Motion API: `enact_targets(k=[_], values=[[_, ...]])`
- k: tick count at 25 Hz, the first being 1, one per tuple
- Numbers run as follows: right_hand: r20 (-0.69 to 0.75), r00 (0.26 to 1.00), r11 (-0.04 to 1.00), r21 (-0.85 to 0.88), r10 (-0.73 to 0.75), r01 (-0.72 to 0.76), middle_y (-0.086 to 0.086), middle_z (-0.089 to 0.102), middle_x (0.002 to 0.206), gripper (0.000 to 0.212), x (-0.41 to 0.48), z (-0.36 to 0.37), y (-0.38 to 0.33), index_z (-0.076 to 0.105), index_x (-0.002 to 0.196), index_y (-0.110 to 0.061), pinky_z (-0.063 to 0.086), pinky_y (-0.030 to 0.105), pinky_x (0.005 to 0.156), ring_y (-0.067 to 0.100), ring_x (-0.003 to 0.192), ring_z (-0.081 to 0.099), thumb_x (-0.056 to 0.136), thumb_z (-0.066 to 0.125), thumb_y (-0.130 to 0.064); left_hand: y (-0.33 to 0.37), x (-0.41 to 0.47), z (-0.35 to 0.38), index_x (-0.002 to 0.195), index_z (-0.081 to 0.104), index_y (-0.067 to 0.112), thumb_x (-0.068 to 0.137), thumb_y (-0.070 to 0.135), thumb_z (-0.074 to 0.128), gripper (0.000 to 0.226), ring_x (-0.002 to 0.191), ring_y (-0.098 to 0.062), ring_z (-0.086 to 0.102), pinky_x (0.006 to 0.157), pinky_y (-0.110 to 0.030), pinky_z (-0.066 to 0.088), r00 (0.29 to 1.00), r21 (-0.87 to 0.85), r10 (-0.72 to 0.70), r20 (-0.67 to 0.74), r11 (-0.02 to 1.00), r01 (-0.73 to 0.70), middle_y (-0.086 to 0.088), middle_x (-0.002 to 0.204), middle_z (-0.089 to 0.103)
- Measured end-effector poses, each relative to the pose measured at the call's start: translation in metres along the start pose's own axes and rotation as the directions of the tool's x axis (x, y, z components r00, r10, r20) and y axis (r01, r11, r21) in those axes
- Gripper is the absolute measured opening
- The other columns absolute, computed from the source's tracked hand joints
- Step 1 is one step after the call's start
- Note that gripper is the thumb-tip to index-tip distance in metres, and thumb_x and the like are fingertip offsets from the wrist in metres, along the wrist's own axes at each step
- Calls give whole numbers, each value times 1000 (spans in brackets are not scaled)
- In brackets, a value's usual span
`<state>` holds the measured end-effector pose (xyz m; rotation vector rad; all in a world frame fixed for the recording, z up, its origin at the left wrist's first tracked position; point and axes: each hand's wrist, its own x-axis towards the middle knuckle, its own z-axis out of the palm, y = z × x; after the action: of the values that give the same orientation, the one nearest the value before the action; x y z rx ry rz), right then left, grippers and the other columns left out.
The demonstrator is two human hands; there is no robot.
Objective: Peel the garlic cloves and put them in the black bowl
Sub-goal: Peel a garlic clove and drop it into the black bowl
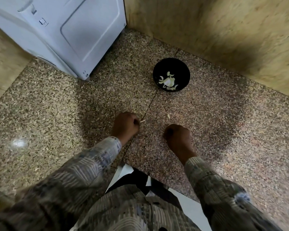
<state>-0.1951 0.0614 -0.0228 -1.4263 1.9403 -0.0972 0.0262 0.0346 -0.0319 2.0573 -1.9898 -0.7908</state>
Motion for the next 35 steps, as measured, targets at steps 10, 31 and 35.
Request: enact_targets(k=[10, 31, 35], values=[[30, 993, 992, 40, -117, 115, 0, 78, 93, 18, -10, 6, 13, 78, 92, -24, 59, 34, 80, 22, 86, 72, 93, 61, -20, 5, -18, 18, 81, 81, 24, 81, 25, 82, 2, 61, 5, 64, 60, -12, 51, 988, -226, -133, -74, 967, 114, 14, 72, 74], [59, 991, 989, 97, -116, 110, -9, 74, 81, 16, -3, 7, 18, 76, 85, -25, 50, 21, 67, 11, 75, 67, 93, 64, -16, -19, -13, 8, 96, 78, 17, 88, 23, 77, 10, 86, -12, 67, 73, -17, 48, 971, -269, -118, -209, 961, 59, 0, 98, 73], [9, 998, 986, 158, -57, 55, -5, 74, 82, 13, 12, 4, 4, 74, 91, -23, 55, 24, 69, 11, 74, 68, 95, 63, -17, -43, -43, 48, 133, 64, 12, 96, 18, 53, 38, 131, -30, 50, 108, -47, 44, 965, -64, 45, -260, 996, -63, -11, 138, 55]])
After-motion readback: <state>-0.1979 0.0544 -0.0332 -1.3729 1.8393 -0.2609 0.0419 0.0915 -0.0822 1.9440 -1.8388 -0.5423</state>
